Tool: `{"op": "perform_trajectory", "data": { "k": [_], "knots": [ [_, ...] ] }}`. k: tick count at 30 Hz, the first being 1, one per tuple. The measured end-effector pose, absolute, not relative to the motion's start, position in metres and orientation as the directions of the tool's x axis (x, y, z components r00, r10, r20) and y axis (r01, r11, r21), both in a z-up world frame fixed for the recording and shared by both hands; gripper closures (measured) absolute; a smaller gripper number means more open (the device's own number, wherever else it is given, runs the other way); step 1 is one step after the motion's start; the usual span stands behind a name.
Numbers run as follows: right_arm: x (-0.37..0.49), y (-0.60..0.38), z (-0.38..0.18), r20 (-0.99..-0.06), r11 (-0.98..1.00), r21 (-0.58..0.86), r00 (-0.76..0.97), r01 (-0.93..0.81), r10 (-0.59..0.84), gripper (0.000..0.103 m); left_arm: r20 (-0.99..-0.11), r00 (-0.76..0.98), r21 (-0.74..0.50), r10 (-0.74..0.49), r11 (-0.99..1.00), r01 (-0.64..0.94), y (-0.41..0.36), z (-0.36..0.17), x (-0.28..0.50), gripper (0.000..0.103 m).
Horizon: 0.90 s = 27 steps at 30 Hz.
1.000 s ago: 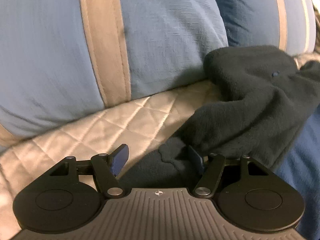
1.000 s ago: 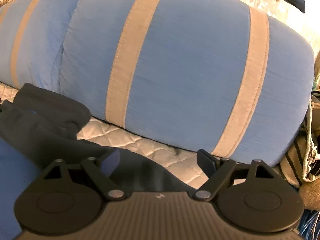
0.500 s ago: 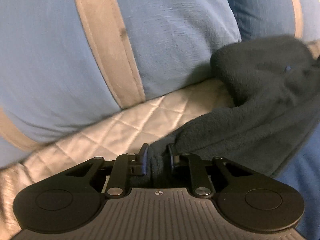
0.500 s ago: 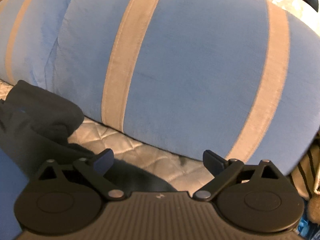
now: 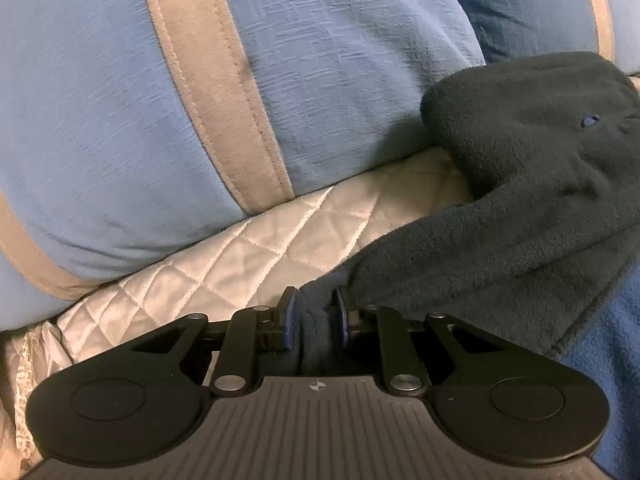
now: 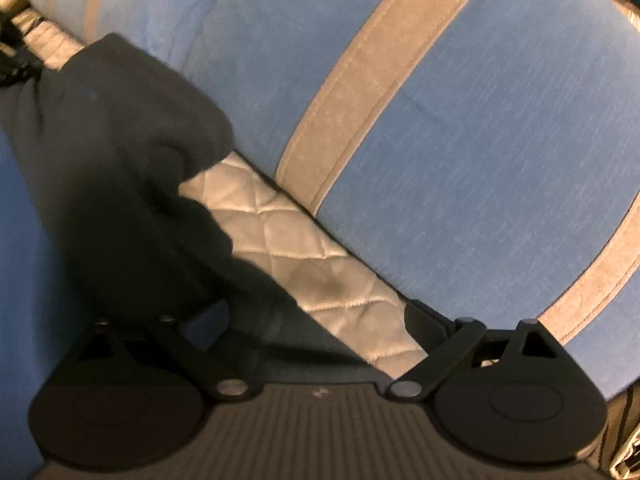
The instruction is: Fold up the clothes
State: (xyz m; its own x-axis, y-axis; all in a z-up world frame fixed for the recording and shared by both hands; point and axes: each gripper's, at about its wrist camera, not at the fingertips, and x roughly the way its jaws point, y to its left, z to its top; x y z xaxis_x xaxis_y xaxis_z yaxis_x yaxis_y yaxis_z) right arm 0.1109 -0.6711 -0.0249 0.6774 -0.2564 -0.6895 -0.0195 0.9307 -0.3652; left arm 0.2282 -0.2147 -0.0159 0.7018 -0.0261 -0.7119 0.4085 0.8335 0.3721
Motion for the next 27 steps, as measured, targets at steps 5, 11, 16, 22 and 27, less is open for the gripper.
{"op": "perform_trajectory", "data": {
  "k": [5,11,16,22,27],
  "knots": [
    [0.121,-0.666,-0.038,-0.712,0.924,-0.375,0.662,-0.078,-0.233,0.014,-0.707,0.707,0.381,-0.016,0.833,0.401,-0.217,-0.017,0.229,0.082],
    [0.113,-0.661,-0.033,-0.726,0.958,-0.285,0.662,-0.043,-0.186,0.087,-0.681,0.732,0.403,-0.006,0.832,0.381,-0.22,-0.017,0.232,0.084],
    [0.121,-0.665,-0.027,-0.66,0.927,-0.366,0.68,0.08,-0.319,0.09,-0.625,0.779,0.477,0.044,0.812,0.337,-0.223,-0.015,0.237,0.084],
    [0.135,-0.662,-0.029,-0.611,0.884,-0.437,0.666,0.165,-0.427,0.091,-0.57,0.82,0.501,0.057,0.815,0.291,-0.232,-0.016,0.248,0.085],
    [0.143,-0.646,-0.03,-0.626,0.85,-0.5,0.607,0.169,-0.489,0.046,-0.573,0.819,0.46,0.026,0.838,0.295,-0.224,-0.008,0.244,0.064]
  ]
}}
